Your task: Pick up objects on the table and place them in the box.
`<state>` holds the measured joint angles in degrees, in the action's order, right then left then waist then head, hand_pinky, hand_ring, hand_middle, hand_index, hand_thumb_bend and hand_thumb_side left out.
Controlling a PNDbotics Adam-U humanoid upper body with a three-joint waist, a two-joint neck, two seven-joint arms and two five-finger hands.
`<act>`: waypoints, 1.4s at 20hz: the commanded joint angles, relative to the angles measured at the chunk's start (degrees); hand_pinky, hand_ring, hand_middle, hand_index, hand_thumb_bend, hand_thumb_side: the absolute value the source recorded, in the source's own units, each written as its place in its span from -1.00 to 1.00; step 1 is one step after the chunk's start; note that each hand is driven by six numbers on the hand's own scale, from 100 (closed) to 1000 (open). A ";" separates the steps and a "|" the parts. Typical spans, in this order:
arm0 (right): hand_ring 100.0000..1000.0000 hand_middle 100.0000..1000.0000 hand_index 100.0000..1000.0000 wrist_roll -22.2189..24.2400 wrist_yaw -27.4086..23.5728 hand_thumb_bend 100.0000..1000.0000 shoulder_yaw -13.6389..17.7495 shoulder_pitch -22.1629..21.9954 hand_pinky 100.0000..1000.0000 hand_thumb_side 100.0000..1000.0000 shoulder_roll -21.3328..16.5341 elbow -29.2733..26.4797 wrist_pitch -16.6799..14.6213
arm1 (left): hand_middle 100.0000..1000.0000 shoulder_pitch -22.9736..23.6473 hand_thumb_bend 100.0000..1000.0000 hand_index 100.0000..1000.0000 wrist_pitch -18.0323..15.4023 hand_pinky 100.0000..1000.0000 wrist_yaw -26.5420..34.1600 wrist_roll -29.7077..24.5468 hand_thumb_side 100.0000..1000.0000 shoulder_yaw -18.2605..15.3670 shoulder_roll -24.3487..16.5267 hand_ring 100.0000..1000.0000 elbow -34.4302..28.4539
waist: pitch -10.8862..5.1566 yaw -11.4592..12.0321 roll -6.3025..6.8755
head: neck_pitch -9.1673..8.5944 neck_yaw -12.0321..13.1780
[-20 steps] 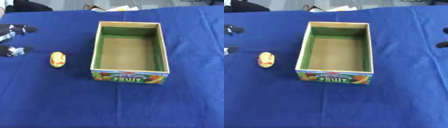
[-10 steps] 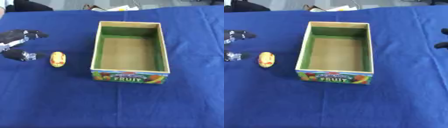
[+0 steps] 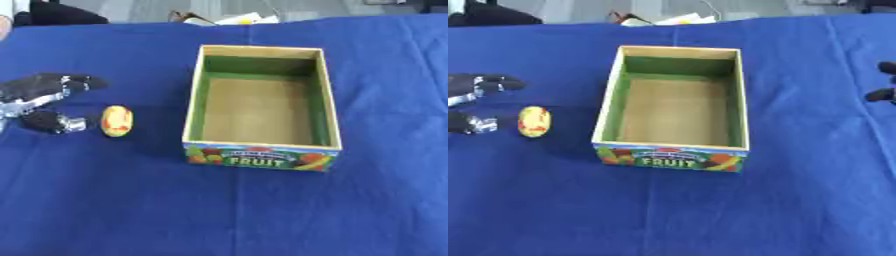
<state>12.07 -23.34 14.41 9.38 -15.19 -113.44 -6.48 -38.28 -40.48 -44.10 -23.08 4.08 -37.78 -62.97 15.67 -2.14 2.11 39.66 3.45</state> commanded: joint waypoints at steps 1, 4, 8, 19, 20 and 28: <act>0.51 -0.06 0.71 0.29 0.39 -1.00 0.10 0.41 0.02 1.00 -0.48 -1.15 0.00 | 0.75 -0.98 -0.33 1.00 -11.49 0.52 1.01 -12.04 1.00 -0.47 -0.95 0.68 0.23 | -0.82 0.06 -0.06 | -0.66 0.22; 0.51 -0.06 0.71 0.41 0.52 -1.00 0.04 0.39 0.03 1.00 -0.42 -1.15 0.11 | 0.73 -1.69 -0.04 1.00 -11.44 0.50 1.42 -12.51 1.00 -0.70 -0.22 0.67 1.10 | -0.82 0.20 -0.05 | -0.65 0.25; 0.51 -0.06 0.71 0.64 0.80 -1.00 -0.05 0.27 0.03 1.00 -0.33 -1.15 0.31 | 0.69 -3.35 0.13 0.98 -10.39 0.48 -0.32 -11.55 1.00 -1.21 0.62 0.68 2.69 | -0.85 0.33 0.04 | -0.64 0.30; 0.51 -0.06 0.72 1.02 1.34 -1.00 -0.22 0.30 0.03 1.00 -0.12 -1.15 0.90 | 0.70 -5.89 0.33 0.98 -11.48 0.49 -10.55 -8.27 1.00 1.09 3.03 0.71 8.03 | -0.76 0.43 0.33 | -0.07 1.07; 0.51 -0.06 0.72 0.99 1.34 -1.00 -0.20 0.29 0.03 1.00 -0.11 -1.15 0.89 | 0.68 -5.88 0.32 0.98 -11.49 0.48 -11.29 -8.01 1.00 1.23 3.10 0.71 8.15 | -0.76 0.41 0.33 | -0.06 1.08; 0.51 -0.06 0.72 1.11 1.43 -1.00 -0.25 0.32 0.03 1.00 0.07 -1.15 1.12 | 0.47 -6.31 0.05 0.97 -11.49 0.41 -18.20 -3.22 1.00 1.60 3.99 0.63 9.38 | -0.74 0.17 0.32 | 0.02 0.96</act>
<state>13.14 -22.24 14.05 9.31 -14.44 -113.44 -5.39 -44.44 -44.29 -60.60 -19.27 5.07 -33.41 -54.27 15.77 -1.93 2.58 39.68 4.37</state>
